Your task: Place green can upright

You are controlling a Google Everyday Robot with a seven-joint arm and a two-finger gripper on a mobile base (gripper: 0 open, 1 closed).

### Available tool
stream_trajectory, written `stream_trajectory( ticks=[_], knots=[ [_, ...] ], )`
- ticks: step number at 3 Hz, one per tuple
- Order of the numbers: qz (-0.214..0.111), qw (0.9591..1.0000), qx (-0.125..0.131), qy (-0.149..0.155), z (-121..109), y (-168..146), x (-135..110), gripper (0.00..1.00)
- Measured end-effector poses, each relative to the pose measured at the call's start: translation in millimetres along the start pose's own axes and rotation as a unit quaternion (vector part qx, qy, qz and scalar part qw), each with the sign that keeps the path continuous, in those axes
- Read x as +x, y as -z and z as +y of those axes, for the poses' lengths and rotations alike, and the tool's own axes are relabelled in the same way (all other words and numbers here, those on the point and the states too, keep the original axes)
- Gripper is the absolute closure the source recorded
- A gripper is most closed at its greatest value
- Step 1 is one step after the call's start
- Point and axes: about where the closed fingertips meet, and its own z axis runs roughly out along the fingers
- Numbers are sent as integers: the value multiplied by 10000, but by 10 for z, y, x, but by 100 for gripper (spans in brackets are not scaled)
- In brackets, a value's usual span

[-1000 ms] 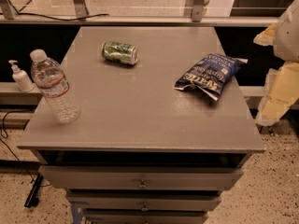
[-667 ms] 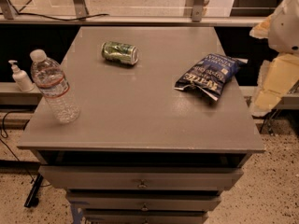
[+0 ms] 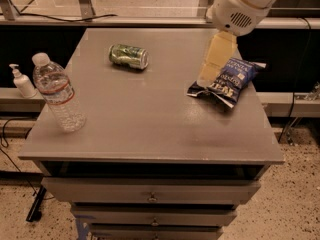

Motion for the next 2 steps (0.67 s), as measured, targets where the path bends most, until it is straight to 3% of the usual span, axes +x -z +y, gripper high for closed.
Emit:
stream_trajectory(
  ticks=[2],
  knots=[
    [-458,9988,-15,175,-266,-824,-925,0]
  ],
)
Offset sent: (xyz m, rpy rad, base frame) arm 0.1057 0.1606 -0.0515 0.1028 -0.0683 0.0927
